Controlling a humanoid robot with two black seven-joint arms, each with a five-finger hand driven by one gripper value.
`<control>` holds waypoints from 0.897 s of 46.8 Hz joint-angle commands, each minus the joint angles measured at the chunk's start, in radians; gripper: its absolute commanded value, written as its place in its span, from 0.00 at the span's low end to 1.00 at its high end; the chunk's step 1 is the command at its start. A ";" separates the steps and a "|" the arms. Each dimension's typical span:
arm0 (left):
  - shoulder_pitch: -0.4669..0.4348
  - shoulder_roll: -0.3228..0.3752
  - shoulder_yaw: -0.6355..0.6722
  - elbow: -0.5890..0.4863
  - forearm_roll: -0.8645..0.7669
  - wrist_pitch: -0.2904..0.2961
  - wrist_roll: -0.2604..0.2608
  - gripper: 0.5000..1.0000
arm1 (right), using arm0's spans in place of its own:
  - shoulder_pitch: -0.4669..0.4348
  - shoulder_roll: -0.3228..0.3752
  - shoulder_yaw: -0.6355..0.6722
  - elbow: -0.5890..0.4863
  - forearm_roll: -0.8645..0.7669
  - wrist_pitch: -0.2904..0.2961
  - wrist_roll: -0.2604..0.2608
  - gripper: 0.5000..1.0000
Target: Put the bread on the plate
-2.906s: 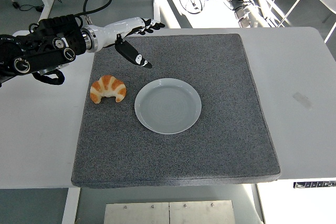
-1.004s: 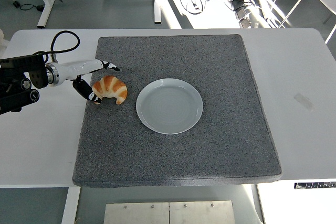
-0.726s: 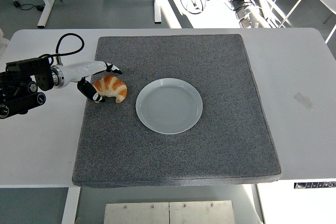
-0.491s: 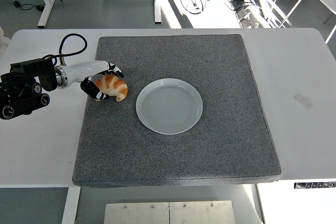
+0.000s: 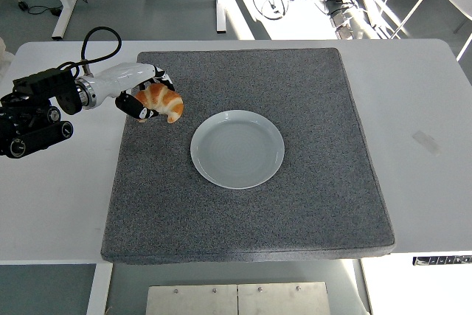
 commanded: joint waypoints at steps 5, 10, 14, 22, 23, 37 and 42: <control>-0.024 0.002 -0.002 -0.002 -0.006 0.000 -0.010 0.00 | 0.000 0.000 0.000 0.000 0.000 0.001 0.000 1.00; -0.053 0.003 -0.002 -0.003 -0.008 -0.002 -0.016 0.00 | 0.000 0.000 0.000 0.000 0.000 0.001 0.000 1.00; -0.081 0.003 -0.002 -0.003 -0.009 -0.006 -0.030 0.00 | 0.000 0.000 0.000 0.000 0.000 -0.001 0.000 1.00; -0.138 -0.001 -0.003 -0.003 -0.011 -0.011 -0.028 0.00 | 0.000 0.000 0.000 0.000 0.000 0.001 0.000 1.00; -0.145 -0.003 -0.003 -0.003 -0.012 -0.013 -0.030 0.00 | 0.000 0.000 0.000 0.000 0.000 0.001 0.000 1.00; -0.164 -0.101 0.000 0.000 -0.025 -0.016 -0.028 0.00 | 0.000 0.000 0.000 0.000 0.000 0.001 0.000 1.00; -0.158 -0.136 0.008 0.000 -0.025 -0.017 -0.030 0.00 | 0.000 0.000 0.000 0.000 0.000 -0.001 0.000 1.00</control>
